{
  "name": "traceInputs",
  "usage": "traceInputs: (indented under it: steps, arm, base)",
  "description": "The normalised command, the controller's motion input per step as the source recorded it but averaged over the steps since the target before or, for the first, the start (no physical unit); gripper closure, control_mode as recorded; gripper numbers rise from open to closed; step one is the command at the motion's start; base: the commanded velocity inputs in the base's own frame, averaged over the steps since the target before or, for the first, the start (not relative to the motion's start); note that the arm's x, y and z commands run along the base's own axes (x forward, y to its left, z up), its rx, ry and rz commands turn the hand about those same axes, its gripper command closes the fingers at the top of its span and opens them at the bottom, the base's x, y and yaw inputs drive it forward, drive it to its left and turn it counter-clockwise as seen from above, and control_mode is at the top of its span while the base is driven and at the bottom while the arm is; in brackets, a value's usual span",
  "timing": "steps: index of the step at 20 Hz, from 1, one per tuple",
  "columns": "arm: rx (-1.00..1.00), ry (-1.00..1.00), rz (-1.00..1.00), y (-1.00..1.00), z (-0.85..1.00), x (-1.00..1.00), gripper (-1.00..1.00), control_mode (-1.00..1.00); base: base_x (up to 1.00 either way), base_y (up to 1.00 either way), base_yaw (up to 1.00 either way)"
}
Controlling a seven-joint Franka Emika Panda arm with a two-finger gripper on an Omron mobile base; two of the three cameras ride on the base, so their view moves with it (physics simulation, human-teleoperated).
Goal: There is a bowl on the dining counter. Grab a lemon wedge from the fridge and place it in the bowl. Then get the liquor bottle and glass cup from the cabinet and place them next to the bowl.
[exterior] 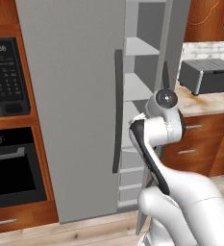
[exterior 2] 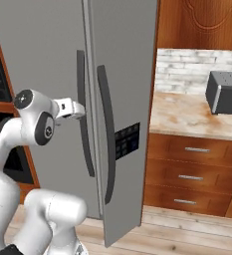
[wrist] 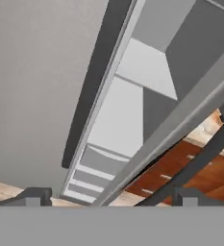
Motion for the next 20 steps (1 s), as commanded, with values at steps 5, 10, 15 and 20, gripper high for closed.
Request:
traceInputs:
  steps: [5,10,15,20]
  arm:
    - [-0.14,0.13,0.0,0.31,0.1,0.8,-1.0,-1.0]
    - [-0.13,0.11,0.0,0.02,0.0,0.85,-1.0,-1.0]
    - [-0.1,0.02,-0.02,-0.01,-0.03,0.61,-1.0,-1.0]
    - [-0.06,0.01,-0.05,-0.03,-0.1,0.4,-1.0,-1.0]
  base:
    - [0.0,0.0,0.0]
    - [0.0,0.0,0.0]
    - [0.0,0.0,0.0]
    - [0.0,0.0,0.0]
